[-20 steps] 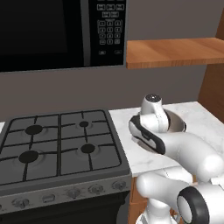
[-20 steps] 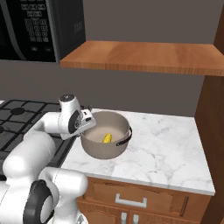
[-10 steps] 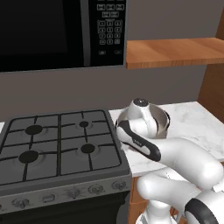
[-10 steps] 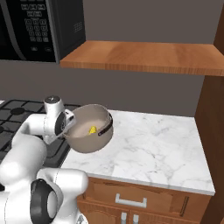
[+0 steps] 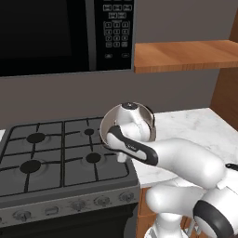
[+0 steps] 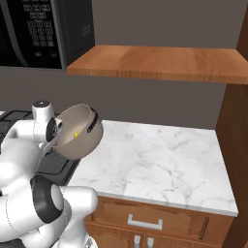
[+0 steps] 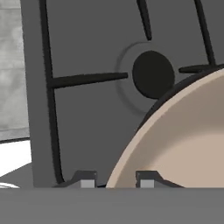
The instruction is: Turn on the sink faucet. Then move the corn from the counter to the sink. Turn off the sink. Move the vegetable from the sink to the pot next to the stove. Finally move the pot to the front right burner.
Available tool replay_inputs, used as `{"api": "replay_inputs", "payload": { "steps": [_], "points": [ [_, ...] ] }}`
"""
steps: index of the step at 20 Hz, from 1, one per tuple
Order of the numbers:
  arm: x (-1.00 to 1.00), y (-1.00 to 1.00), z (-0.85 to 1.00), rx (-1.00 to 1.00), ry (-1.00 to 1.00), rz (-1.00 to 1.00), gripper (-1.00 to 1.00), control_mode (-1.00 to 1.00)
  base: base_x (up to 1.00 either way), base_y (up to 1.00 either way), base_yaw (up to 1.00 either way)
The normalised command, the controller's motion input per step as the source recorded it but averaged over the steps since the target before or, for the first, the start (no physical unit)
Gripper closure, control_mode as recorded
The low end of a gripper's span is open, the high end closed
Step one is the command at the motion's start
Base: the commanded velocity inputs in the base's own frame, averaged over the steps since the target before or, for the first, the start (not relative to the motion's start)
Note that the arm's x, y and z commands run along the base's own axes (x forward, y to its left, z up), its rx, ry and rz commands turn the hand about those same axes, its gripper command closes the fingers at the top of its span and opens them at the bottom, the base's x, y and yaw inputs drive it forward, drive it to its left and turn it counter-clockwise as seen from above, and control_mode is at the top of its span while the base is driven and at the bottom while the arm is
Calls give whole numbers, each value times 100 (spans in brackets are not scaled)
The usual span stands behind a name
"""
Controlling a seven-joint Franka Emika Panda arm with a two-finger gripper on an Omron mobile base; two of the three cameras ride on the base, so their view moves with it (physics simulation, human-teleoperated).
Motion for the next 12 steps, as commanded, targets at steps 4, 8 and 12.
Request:
{"api": "replay_inputs", "payload": {
  "steps": [4,8,12],
  "points": [
    [-9,40,26,-1,-5,30,100,-100,0,0,0],
    [-22,41,11,0,-1,30,100,-100,0,0,0],
    [-27,34,6,0,-3,30,100,-100,0,0,0]
  ]
}}
